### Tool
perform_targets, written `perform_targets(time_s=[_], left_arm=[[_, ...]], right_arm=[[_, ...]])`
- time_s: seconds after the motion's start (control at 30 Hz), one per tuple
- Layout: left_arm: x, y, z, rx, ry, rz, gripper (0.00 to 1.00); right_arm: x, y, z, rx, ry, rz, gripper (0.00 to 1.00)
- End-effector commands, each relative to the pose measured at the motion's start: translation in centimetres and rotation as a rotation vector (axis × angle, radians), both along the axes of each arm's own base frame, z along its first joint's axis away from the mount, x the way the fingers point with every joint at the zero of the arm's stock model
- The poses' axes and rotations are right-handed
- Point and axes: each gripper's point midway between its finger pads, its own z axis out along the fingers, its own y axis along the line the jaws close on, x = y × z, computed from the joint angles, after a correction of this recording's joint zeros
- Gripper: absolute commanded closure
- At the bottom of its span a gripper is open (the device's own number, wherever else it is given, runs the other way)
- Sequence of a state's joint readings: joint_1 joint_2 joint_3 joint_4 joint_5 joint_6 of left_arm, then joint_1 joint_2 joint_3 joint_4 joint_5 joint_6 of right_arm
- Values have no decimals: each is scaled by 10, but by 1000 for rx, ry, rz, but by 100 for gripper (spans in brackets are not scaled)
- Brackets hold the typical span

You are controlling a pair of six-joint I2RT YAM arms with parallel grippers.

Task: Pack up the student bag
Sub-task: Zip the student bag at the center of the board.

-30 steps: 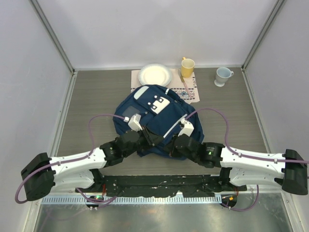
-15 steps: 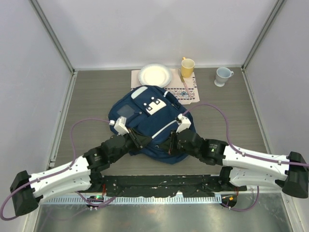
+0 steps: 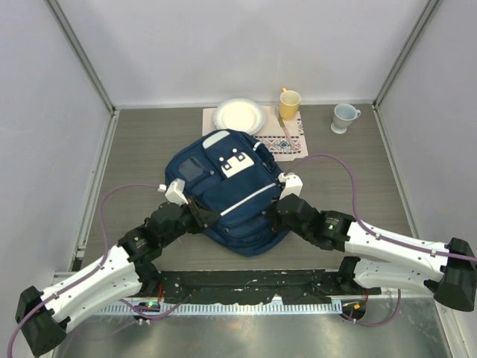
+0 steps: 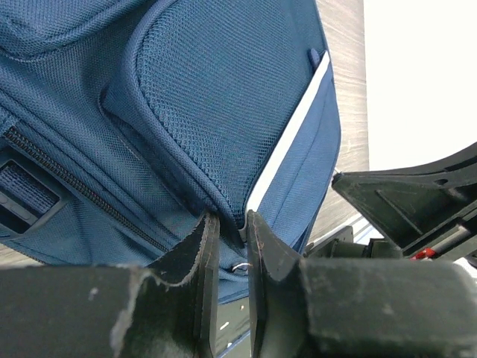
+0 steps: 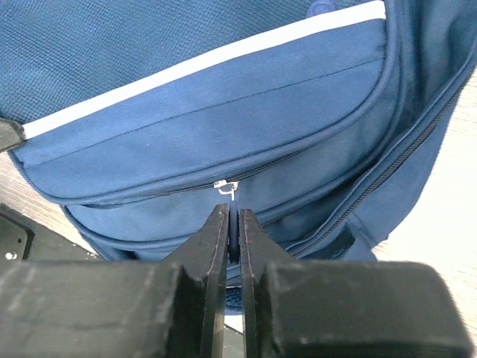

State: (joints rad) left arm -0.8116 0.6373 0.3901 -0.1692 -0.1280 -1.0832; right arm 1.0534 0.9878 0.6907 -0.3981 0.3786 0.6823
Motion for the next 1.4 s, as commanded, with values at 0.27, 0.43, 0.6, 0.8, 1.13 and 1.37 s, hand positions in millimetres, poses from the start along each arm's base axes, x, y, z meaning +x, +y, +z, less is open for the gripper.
perform_targets(time_s=[0.27,0.43,0.6,0.8,1.13,1.37], left_arm=[[13,48,-3,183,-26,15,100],[10,44,-6,169,2,-131,100],[13,50,-12,154,53,-166,100],[20,40,37,-86,-26,-58,22],[8,81,34,-138,37,234,0],[-5,83,20,-187,101,280,1]], right_arm=[[23,-63,-17,-281,-106,-155,99],[30,-73,-16,-288,-153,-217,99],[29,-54,1,-181,-209,-118,99],[22,-38,8,-65,-201,-62,99],[20,-32,10,-22,-182,-72,99],[23,-32,14,-24,-184,-83,99]])
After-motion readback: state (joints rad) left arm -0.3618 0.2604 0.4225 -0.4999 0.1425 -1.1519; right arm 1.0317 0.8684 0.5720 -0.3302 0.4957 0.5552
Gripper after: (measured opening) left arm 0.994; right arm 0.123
